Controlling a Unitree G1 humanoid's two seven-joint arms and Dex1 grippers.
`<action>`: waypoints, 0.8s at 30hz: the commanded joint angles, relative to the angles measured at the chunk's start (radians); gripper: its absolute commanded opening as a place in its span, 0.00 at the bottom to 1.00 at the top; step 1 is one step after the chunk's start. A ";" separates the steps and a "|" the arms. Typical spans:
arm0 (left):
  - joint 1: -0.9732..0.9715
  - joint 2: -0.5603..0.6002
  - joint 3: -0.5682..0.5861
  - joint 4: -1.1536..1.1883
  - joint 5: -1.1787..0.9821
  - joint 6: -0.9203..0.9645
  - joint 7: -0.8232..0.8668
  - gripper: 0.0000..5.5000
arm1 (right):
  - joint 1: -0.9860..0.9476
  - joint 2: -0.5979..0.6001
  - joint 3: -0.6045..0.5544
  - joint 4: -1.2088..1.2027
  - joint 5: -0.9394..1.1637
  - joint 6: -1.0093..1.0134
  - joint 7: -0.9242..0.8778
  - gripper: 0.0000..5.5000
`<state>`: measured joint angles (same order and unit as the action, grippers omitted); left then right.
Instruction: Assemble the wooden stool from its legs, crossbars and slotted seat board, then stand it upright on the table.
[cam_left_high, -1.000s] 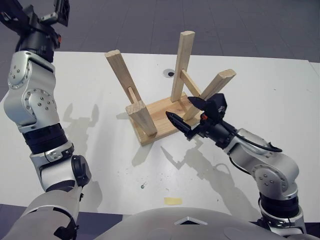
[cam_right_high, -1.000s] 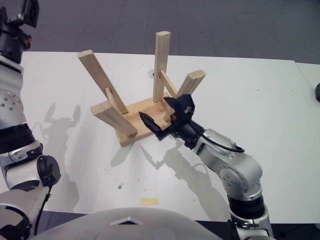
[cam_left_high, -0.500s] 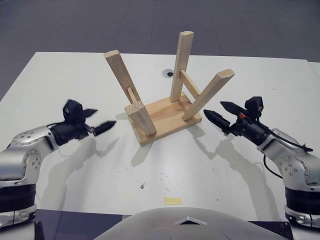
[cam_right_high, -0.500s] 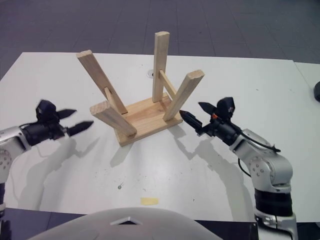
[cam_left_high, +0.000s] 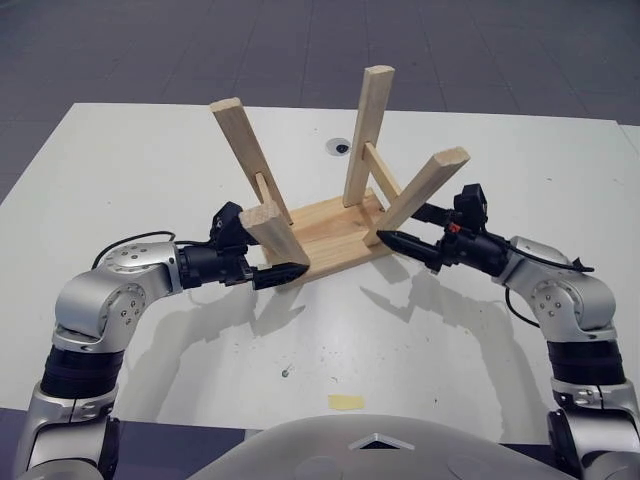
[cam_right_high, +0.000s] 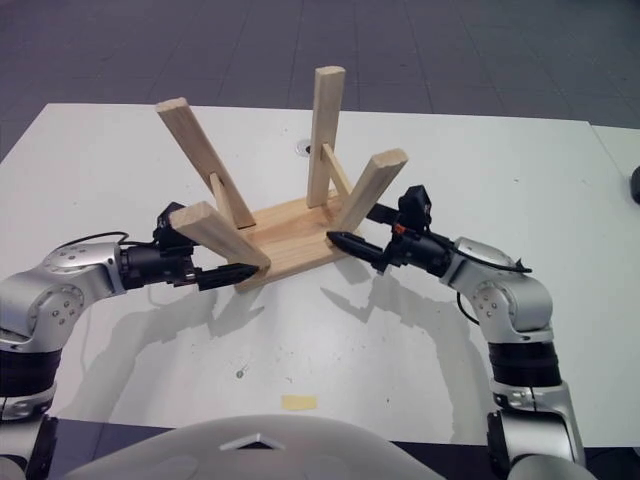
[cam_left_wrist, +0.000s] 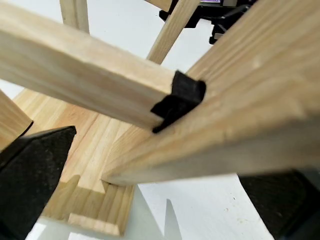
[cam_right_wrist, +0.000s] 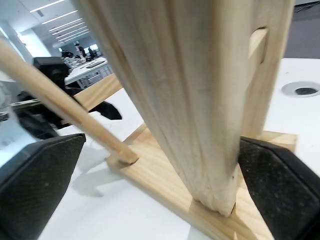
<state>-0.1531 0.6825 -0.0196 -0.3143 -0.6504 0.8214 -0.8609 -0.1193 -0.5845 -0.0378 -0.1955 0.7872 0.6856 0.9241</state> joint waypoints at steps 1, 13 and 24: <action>-0.001 0.012 -0.029 0.019 0.072 -0.047 0.016 0.98 | 0.084 -0.021 -0.027 -0.121 0.066 0.068 -0.003 0.98; -0.121 -0.109 -0.133 0.106 0.140 -0.095 0.042 0.98 | 0.139 0.038 -0.077 -0.173 0.067 0.047 -0.121 0.98; -0.174 -0.154 -0.135 0.149 0.197 -0.132 0.055 0.98 | 0.142 0.014 -0.069 -0.127 -0.042 -0.042 -0.115 0.98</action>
<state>-0.3337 0.4945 -0.1678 -0.1240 -0.4538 0.6841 -0.7847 0.0310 -0.5524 -0.1135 -0.3320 0.7688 0.6626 0.7904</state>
